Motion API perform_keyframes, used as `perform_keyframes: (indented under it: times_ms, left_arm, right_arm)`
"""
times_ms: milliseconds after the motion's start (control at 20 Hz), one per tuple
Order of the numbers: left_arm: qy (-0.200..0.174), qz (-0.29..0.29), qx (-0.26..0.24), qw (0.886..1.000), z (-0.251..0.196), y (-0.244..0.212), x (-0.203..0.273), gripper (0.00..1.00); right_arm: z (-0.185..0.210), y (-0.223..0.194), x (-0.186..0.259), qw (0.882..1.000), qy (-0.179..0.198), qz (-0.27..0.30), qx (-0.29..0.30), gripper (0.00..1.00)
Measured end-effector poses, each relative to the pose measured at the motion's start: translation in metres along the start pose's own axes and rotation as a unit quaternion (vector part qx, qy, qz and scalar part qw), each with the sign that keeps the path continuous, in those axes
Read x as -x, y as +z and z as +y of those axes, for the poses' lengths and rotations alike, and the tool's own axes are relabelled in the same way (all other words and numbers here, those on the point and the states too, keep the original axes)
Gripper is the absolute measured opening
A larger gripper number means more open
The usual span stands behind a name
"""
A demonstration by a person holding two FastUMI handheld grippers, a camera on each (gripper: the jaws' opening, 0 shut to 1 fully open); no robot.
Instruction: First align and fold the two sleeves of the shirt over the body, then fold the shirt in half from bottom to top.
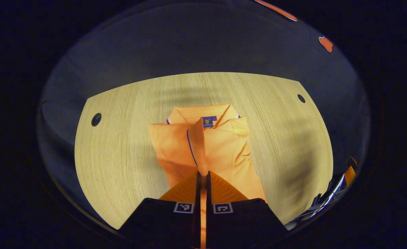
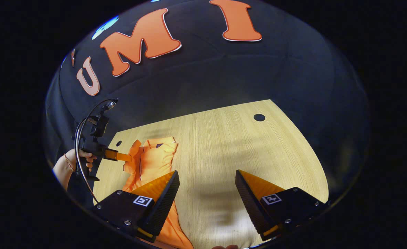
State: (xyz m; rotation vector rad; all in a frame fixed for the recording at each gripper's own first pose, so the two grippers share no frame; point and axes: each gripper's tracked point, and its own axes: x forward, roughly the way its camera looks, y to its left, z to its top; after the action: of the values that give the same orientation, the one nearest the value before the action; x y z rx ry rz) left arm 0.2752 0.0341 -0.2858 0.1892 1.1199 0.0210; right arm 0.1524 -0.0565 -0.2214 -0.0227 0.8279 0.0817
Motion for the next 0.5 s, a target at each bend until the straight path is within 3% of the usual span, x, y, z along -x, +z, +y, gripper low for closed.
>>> perform_keyframes:
  times_ms: [200,350,450,500]
  left_arm:
    - [-0.015,0.008,-0.008,1.000,-0.030,-0.003,-0.012,0.05]
    - [-0.027,0.019,0.008,0.999,-0.046,-0.011,-0.027,0.11]
    - [-0.050,0.022,0.025,0.998,-0.058,-0.011,-0.027,0.23]
    - [-0.058,0.022,0.032,0.998,-0.062,-0.011,-0.027,0.43]
  right_arm:
    - [-0.010,-0.006,0.004,1.000,-0.004,0.003,-0.010,0.99]
    - [-0.015,-0.012,0.006,1.000,-0.007,0.007,-0.016,0.99]
    - [-0.019,-0.016,0.007,1.000,-0.009,0.010,-0.019,0.99]
    - [-0.020,-0.019,0.007,1.000,-0.011,0.013,-0.020,0.99]
